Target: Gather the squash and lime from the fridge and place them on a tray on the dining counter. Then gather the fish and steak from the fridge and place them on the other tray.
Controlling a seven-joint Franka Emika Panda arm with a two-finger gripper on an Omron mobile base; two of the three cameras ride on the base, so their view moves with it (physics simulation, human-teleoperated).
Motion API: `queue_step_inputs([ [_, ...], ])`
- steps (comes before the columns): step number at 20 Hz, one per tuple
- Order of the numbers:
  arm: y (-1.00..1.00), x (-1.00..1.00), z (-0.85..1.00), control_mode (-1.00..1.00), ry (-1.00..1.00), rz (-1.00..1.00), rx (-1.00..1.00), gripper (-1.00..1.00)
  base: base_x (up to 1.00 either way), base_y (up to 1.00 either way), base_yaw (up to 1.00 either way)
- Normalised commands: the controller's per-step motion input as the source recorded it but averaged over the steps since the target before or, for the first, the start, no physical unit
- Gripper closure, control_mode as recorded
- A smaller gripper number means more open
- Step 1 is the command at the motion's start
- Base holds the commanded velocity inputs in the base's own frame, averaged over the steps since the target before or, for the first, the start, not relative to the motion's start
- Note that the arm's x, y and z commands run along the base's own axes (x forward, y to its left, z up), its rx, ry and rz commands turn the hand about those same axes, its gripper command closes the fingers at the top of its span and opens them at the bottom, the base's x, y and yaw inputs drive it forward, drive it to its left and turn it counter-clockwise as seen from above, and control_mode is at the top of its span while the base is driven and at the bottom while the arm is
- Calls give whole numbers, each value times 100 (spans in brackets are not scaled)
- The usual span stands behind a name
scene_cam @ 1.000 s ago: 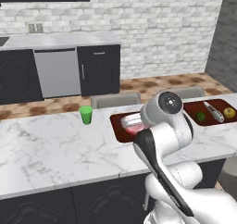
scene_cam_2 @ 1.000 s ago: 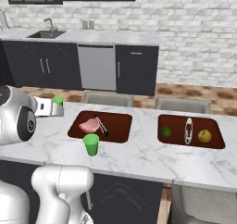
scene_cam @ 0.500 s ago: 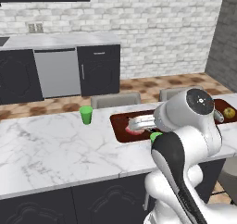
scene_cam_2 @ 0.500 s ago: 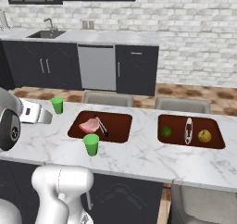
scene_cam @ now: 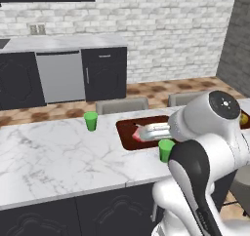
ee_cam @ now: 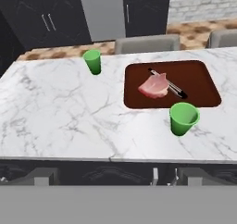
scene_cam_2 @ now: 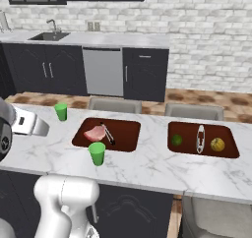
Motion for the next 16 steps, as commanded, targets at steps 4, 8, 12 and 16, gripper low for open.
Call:
queue_step_inputs([
  [4, 45, -21, -16, -100, 5, 1, -6, -100, 0, 0, 0],
  [8, 0, 0, 0, 100, 0, 0, 0, -100, -24, 62, 9],
  [12, 0, 0, 0, 100, 0, 0, 0, -100, -36, 43, 19],
  [16, 0, 0, 0, 100, 0, 0, 0, -100, -88, 8, 16],
])
